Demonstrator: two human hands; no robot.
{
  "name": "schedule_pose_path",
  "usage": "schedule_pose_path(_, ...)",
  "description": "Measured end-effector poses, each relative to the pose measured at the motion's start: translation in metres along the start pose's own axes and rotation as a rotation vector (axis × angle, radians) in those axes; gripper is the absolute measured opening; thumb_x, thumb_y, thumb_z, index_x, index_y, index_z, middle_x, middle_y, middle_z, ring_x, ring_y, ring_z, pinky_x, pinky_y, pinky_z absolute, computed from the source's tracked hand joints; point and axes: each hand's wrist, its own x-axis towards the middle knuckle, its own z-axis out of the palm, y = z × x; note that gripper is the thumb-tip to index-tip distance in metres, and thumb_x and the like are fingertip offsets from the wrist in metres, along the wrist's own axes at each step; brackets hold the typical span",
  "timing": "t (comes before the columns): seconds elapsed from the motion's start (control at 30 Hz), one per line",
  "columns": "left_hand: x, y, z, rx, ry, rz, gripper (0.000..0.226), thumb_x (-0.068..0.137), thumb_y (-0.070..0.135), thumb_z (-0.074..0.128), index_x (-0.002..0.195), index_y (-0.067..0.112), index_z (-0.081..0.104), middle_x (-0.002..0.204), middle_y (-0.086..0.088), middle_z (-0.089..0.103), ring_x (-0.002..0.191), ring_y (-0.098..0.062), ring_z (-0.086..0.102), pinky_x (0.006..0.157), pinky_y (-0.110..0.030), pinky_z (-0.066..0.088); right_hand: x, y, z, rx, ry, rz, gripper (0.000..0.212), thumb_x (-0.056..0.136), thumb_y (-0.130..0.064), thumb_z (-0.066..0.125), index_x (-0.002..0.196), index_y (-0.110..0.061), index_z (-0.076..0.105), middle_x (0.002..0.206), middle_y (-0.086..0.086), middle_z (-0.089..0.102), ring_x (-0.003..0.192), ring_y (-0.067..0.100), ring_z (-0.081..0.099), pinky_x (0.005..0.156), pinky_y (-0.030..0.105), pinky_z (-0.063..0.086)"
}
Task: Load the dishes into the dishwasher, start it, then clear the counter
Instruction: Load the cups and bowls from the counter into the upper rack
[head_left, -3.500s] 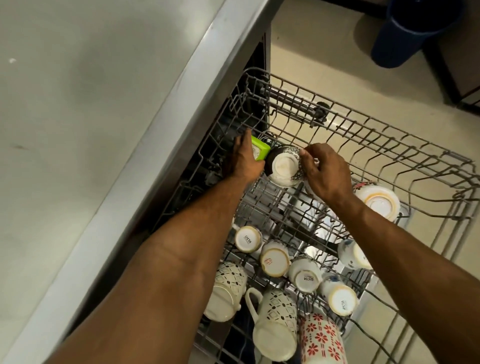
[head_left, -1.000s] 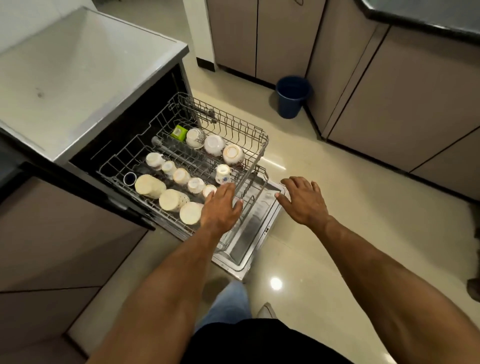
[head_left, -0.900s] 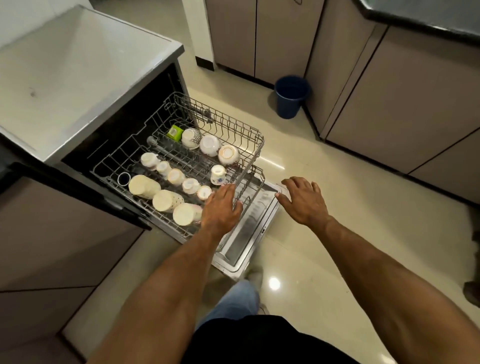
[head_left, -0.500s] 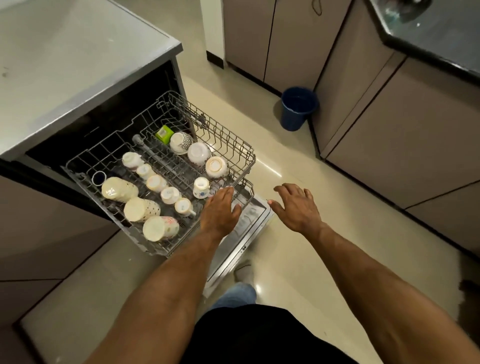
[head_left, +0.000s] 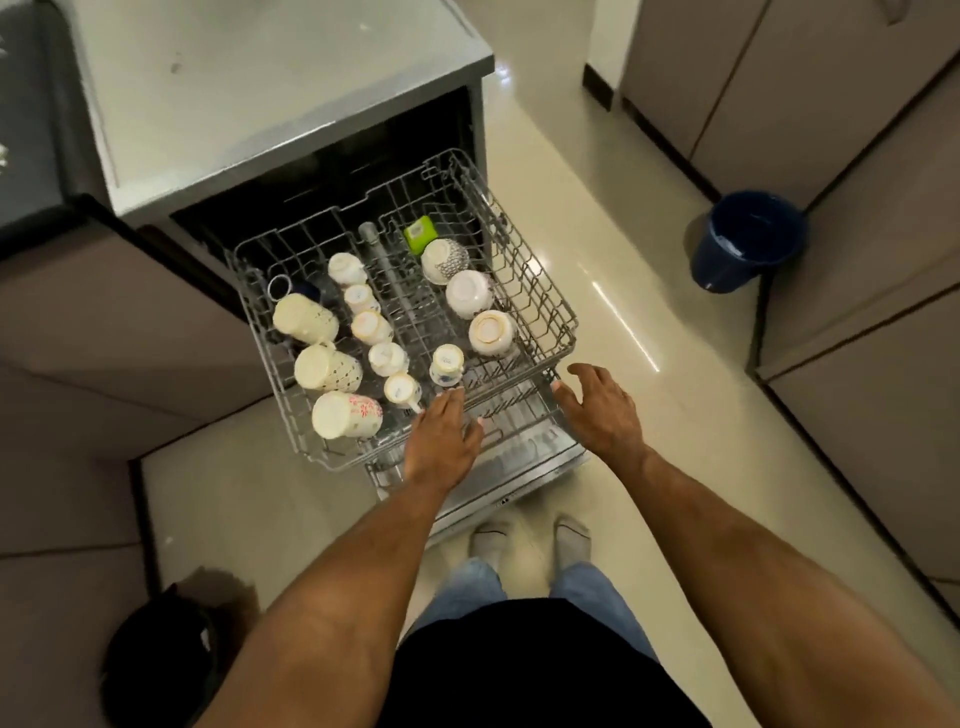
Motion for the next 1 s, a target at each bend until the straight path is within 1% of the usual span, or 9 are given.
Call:
schedule_pose_path(0.3,0.019,0.018,0.042,-0.769,0.274,-0.766,0.052,0.1,0.037,0.047,0.145,0.012,0.042,0.144,-0.014,0.048,0.131,-0.033,0.046,0.107,-0.039,0.035,0.048,0.0,0.039,0.34,-0.219,0.032,0.04,0.102,-0.039,0.044,0.126,-0.008,0.051,0.124,0.009,0.058,0.115,0.024,0.051,0.094,0.031,0.037)
schedule_pose_path(0.4,0.036,0.01,0.052,-1.176,0.432,-1.03,0.041,0.099,0.036,0.051,0.123,0.003,0.057,0.121,-0.012,0.062,0.107,-0.028,0.059,0.094,-0.038,0.046,0.065,-0.007,0.067,0.58,-0.19,0.182,0.021,0.101,-0.025,0.05,0.109,-0.007,0.054,0.104,0.007,0.055,0.101,0.017,0.048,0.081,0.019,0.036)
schedule_pose_path(0.47,0.048,-0.001,0.057,-1.437,0.487,-1.157,0.038,0.098,0.04,0.05,0.114,0.007,0.059,0.115,-0.014,0.061,0.094,-0.022,0.057,0.086,-0.035,0.049,0.077,-0.012,0.09,0.759,-0.195,0.355,0.026,0.099,-0.034,0.055,0.11,-0.011,0.052,0.101,0.004,0.053,0.095,0.017,0.049,0.078,0.019,0.04)
schedule_pose_path(0.53,0.06,-0.012,0.065,-1.675,0.507,-1.216,0.045,0.098,0.044,0.049,0.128,0.011,0.053,0.124,-0.013,0.06,0.107,-0.022,0.059,0.097,-0.037,0.046,0.09,-0.015,0.114,0.885,-0.238,0.545,0.049,0.092,-0.057,0.054,0.119,-0.017,0.05,0.105,0.002,0.054,0.094,0.019,0.054,0.086,0.03,0.047)
schedule_pose_path(0.6,0.072,-0.021,0.07,-1.792,0.531,-1.231,0.041,0.098,0.045,0.048,0.127,0.017,0.05,0.1,-0.007,0.059,0.092,-0.02,0.058,0.08,-0.032,0.048,0.098,-0.022,0.129,1.001,-0.253,0.683,0.061,0.093,-0.058,0.051,0.136,-0.016,0.044,0.109,0.005,0.056,0.099,0.024,0.055,0.097,0.043,0.048)
schedule_pose_path(0.67,0.086,-0.027,0.071,-1.823,0.564,-1.253,0.032,0.098,0.045,0.048,0.111,0.016,0.051,0.079,-0.003,0.05,0.07,-0.016,0.049,0.06,-0.027,0.041,0.11,-0.031,0.139,1.115,-0.23,0.751,0.058,0.094,-0.054,0.051,0.134,-0.013,0.046,0.087,0.004,0.051,0.078,0.02,0.05,0.082,0.037,0.049)
schedule_pose_path(0.77,0.102,-0.04,0.082,-1.846,0.618,-1.303,0.026,0.098,0.04,0.049,0.092,0.015,0.054,0.07,-0.002,0.047,0.058,-0.014,0.043,0.052,-0.025,0.036,0.125,-0.035,0.157,1.216,-0.176,0.817,0.051,0.092,-0.052,0.057,0.125,-0.013,0.052,0.081,0.004,0.047,0.068,0.015,0.044,0.066,0.032,0.044)
schedule_pose_path(0.9,0.116,-0.05,0.093,-1.975,0.642,-1.336,0.026,0.1,0.038,0.046,0.099,0.014,0.054,0.08,-0.004,0.053,0.06,-0.014,0.047,0.054,-0.025,0.039,0.138,-0.037,0.175,1.233,-0.128,0.912,0.037,0.095,-0.039,0.056,0.12,-0.012,0.053,0.084,0.006,0.049,0.067,0.016,0.046,0.06,0.031,0.044)
schedule_pose_path(1.0,0.127,-0.054,0.09,-2.046,0.688,-1.388,0.034,0.101,0.036,0.043,0.118,0.009,0.054,0.106,-0.008,0.056,0.08,-0.019,0.056,0.063,-0.028,0.045,0.144,-0.045,0.177,1.271,-0.065,0.956,0.029,0.099,-0.026,0.046,0.122,-0.01,0.053,0.09,0.009,0.055,0.07,0.019,0.052,0.052,0.029,0.041)
